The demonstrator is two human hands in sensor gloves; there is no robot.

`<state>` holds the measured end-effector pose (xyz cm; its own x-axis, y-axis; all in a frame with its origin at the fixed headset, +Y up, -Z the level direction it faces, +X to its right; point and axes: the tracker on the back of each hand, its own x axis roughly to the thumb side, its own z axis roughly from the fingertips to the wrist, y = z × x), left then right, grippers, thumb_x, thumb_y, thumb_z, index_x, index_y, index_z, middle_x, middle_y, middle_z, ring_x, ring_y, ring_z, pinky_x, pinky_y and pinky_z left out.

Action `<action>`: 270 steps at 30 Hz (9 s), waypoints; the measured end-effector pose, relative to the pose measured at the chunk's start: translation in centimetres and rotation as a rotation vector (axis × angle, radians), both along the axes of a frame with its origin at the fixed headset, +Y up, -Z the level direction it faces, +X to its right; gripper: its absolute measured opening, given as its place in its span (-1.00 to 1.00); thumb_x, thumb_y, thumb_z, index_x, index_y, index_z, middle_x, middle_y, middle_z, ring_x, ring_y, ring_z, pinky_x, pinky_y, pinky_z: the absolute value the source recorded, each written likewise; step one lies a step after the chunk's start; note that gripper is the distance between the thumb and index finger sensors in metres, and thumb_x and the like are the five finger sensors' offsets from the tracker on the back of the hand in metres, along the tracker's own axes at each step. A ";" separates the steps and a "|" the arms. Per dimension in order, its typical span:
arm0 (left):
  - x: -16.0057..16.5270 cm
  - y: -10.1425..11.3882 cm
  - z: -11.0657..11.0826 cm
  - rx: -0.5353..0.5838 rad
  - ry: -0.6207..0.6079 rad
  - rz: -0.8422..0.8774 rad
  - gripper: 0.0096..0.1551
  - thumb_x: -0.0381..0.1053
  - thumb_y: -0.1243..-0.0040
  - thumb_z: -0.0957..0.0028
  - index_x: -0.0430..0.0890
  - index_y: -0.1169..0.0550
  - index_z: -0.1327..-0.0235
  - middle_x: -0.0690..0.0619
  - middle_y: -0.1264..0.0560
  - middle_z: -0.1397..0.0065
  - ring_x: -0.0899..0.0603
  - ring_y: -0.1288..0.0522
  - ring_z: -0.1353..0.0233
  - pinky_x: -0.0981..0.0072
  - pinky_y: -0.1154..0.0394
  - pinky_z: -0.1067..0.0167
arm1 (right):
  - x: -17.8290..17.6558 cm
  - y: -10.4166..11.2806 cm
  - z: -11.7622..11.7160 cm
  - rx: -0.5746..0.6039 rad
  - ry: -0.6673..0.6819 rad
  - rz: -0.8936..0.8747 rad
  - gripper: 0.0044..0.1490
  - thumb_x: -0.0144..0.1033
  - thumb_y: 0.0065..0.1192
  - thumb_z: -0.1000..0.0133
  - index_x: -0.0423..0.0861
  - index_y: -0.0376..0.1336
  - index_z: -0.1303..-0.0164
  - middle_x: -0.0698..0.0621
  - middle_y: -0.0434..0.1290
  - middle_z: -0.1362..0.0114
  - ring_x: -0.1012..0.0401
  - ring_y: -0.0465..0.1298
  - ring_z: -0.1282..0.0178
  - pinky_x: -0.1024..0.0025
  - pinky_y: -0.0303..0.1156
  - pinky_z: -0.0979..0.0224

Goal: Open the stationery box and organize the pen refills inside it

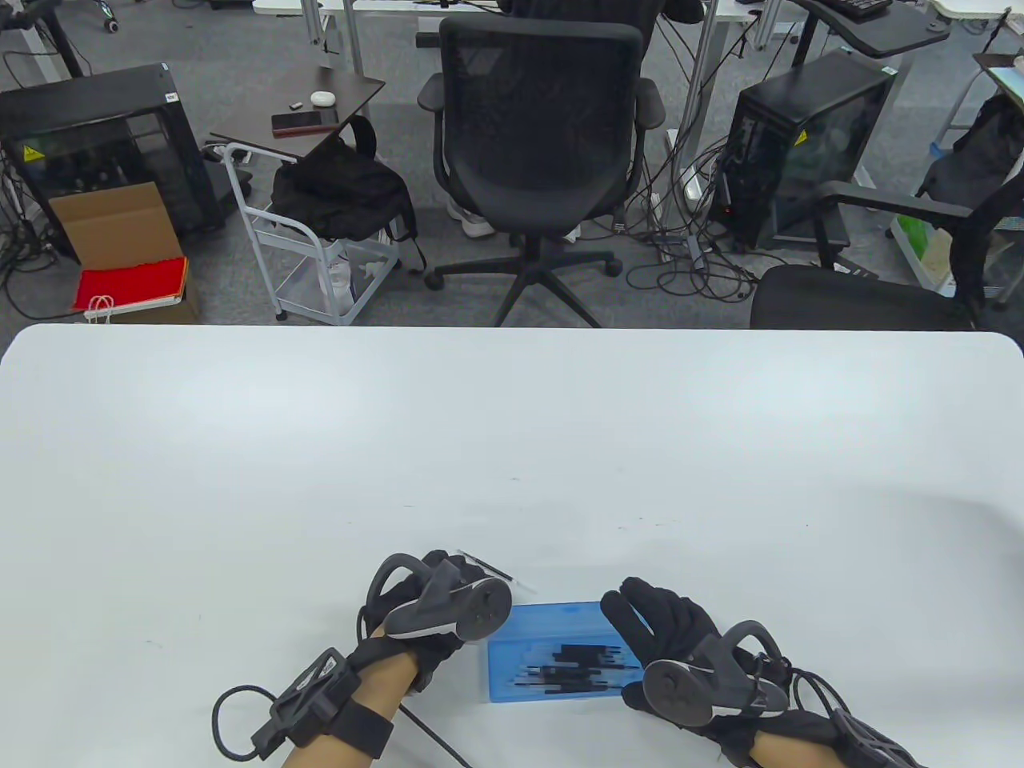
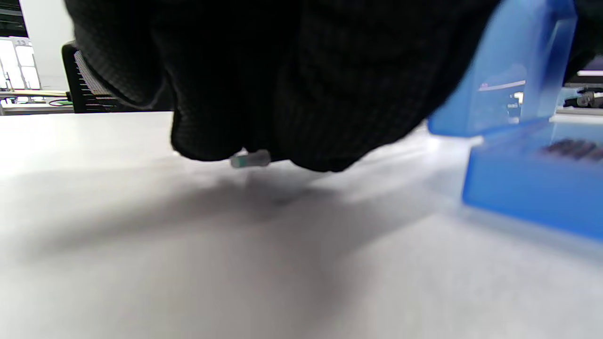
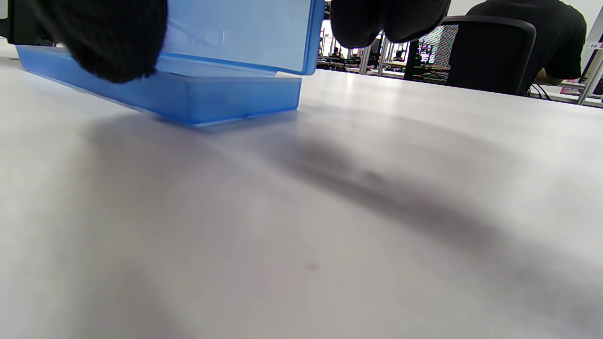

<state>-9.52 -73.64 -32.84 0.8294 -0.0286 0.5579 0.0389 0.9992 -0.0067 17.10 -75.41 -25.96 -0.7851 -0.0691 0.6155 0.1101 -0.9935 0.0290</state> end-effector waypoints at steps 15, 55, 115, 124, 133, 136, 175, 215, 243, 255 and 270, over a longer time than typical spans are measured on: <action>-0.1 6.9 4.6 0.161 -0.007 0.183 -0.48 -0.04 -0.58 0.13 -0.03 -0.68 -0.13 0.06 -0.72 -0.18 -0.13 -0.74 -0.20 -0.23 -0.51 -0.41 | 0.0 0.0 0.0 0.002 -0.002 0.002 0.46 0.22 0.24 -0.09 -0.05 -0.60 -0.70 -0.36 -0.38 -0.81 -0.31 0.09 -0.73 -0.26 0.13 -0.70; 6.3 5.2 9.8 0.272 -0.143 0.061 -0.56 0.02 -0.51 0.06 0.01 -0.71 -0.10 0.08 -0.77 -0.14 -0.11 -0.81 -0.13 -0.07 -0.60 -0.33 | 0.0 0.0 0.0 0.004 -0.003 0.005 0.45 0.22 0.24 -0.09 -0.05 -0.60 -0.70 -0.36 -0.38 -0.81 -0.31 0.10 -0.73 -0.26 0.13 -0.70; 4.5 -0.9 -4.7 0.070 0.007 -0.236 -0.55 -0.10 -0.59 0.10 0.15 -0.70 -0.08 0.24 -0.71 -0.23 -0.02 -0.72 -0.29 -0.12 -0.50 -0.47 | 0.0 0.0 0.0 -0.005 -0.004 -0.002 0.45 0.21 0.24 -0.09 -0.05 -0.60 -0.70 -0.37 -0.39 -0.81 -0.31 0.10 -0.73 -0.26 0.14 -0.70; 4.3 -1.0 -5.0 0.049 0.000 -0.208 -0.56 -0.10 -0.59 0.10 0.15 -0.70 -0.07 0.24 -0.72 -0.21 -0.01 -0.73 -0.27 -0.13 -0.51 -0.48 | 0.0 0.0 -0.1 -0.009 -0.005 -0.005 0.45 0.22 0.24 -0.09 -0.05 -0.60 -0.70 -0.36 -0.39 -0.81 -0.31 0.10 -0.73 -0.26 0.13 -0.70; 4.2 -1.1 -5.2 0.030 -0.028 -0.198 -0.54 -0.11 -0.57 0.10 0.10 -0.68 -0.10 0.22 -0.72 -0.21 -0.02 -0.73 -0.28 -0.15 -0.48 -0.50 | 0.0 0.0 -0.1 -0.009 -0.009 -0.004 0.45 0.22 0.23 -0.09 -0.05 -0.60 -0.70 -0.36 -0.39 -0.81 -0.31 0.09 -0.73 -0.26 0.13 -0.70; 4.1 -1.2 -5.2 0.029 -0.043 -0.197 -0.53 -0.11 -0.56 0.09 0.08 -0.67 -0.12 0.20 -0.72 -0.21 -0.03 -0.73 -0.28 -0.17 -0.47 -0.50 | 0.0 0.0 -0.1 -0.010 -0.010 -0.004 0.46 0.22 0.24 -0.09 -0.05 -0.60 -0.70 -0.36 -0.39 -0.81 -0.31 0.10 -0.73 -0.26 0.13 -0.70; 7.4 5.3 9.9 0.272 -0.124 -0.057 -0.47 -0.04 -0.57 0.11 -0.05 -0.67 -0.16 0.07 -0.73 -0.18 -0.12 -0.75 -0.19 -0.22 -0.52 -0.41 | 0.0 0.0 -0.2 -0.003 -0.008 -0.006 0.46 0.23 0.24 -0.08 -0.04 -0.60 -0.70 -0.36 -0.38 -0.81 -0.30 0.10 -0.73 -0.26 0.13 -0.70; 1.9 3.8 6.2 0.177 -0.029 0.191 -0.46 0.19 -0.25 -0.10 0.05 -0.65 -0.30 0.02 -0.67 -0.38 -0.21 -0.70 -0.34 -0.19 -0.51 -0.41 | -1.0 0.4 1.1 0.132 -0.018 0.028 0.42 0.21 0.30 -0.05 -0.08 -0.49 -0.68 -0.33 -0.07 -0.75 -0.25 0.25 -0.66 -0.23 0.22 -0.66; 2.7 1.0 6.2 -0.052 -0.064 0.087 -0.56 0.19 -0.27 -0.09 0.05 -0.74 -0.11 -0.04 -0.63 -0.42 -0.24 -0.68 -0.31 -0.24 -0.47 -0.40 | -1.6 1.0 1.8 0.082 0.069 -0.070 -0.40 0.09 0.24 -0.13 0.10 0.37 -0.34 -0.15 0.40 -0.63 -0.15 0.45 -0.54 -0.18 0.34 -0.60; 2.6 1.3 5.8 -0.030 -0.012 0.060 -0.48 0.20 -0.25 -0.10 0.03 -0.69 -0.25 -0.04 -0.62 -0.44 -0.25 -0.66 -0.35 -0.24 -0.46 -0.42 | -2.2 1.7 1.8 0.105 0.040 -0.022 -0.33 0.14 0.23 -0.12 0.08 0.38 -0.38 -0.12 0.46 -0.60 -0.11 0.52 -0.51 -0.17 0.37 -0.58; -4.4 2.4 -0.9 0.038 0.489 0.163 0.00 0.30 -0.17 -0.15 -0.05 -0.10 -0.76 -0.27 -0.07 -0.82 -0.59 -0.12 -0.68 -0.48 -0.07 -0.52 | 5.7 1.9 -8.3 0.035 -0.559 -0.015 0.14 0.25 0.11 -0.16 0.02 -0.20 -0.85 -0.39 -0.10 -0.90 -0.37 0.13 -0.77 -0.30 0.15 -0.68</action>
